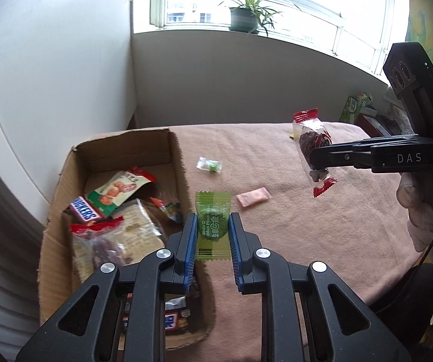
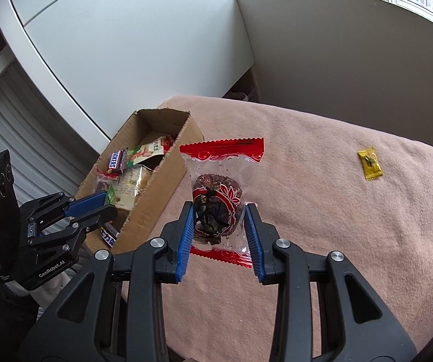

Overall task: Organize snacks
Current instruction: 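Lift the green candy and red-wrapped packet and carry them toward the box, then open both tools to drop the green candy and red packet into the box, then move the left tool to the small green candy while the right tool approaches the yellow candy, then grasp the small green candy with the left tool while the right tool grasps the yellow candy, then carry the green candy and yellow candy over the cardboard box, then open both tools to drop the candies into the box, then move the right tool to the pink wrapped candy and grasp it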

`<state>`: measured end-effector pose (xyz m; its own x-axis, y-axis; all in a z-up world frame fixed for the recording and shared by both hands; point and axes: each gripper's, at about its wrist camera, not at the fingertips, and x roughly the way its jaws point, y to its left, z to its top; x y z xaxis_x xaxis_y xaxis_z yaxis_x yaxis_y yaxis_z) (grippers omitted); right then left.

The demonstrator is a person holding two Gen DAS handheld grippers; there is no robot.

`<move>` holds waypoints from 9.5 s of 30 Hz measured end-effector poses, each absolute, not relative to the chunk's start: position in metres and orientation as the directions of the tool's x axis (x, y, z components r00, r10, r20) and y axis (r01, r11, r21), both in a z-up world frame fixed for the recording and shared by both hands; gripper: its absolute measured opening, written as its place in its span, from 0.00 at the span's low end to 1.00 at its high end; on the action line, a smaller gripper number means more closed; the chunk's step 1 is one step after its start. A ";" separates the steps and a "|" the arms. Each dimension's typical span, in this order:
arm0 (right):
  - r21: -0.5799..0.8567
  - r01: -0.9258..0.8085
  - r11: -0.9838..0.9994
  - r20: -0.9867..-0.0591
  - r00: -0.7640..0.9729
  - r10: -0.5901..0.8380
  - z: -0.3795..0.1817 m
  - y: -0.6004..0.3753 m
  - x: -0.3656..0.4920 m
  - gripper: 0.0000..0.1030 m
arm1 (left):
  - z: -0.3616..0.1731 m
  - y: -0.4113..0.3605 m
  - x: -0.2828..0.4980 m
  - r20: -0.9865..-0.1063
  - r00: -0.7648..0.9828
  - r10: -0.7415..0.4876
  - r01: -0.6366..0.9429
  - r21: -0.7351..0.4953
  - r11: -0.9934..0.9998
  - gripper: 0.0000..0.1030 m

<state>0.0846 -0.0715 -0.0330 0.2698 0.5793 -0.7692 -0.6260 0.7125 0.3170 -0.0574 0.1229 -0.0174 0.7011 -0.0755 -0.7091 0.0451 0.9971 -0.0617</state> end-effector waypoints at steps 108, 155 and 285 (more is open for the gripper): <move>0.396 -0.427 0.813 -0.779 0.314 0.544 -0.073 -0.199 0.215 0.47 | -0.076 0.097 0.129 -0.901 0.426 -0.082 -0.230 -0.196 0.953 0.32; 0.247 -0.458 0.854 -0.874 0.276 0.400 -0.124 -0.157 0.262 0.37 | -0.104 0.073 0.144 -0.929 0.369 0.024 -0.175 -0.044 0.984 0.38; 0.311 -0.673 0.671 -0.886 0.049 0.460 -0.122 -0.007 0.144 0.42 | -0.031 0.139 -0.148 -0.758 0.644 -0.102 -0.066 -0.188 0.980 0.35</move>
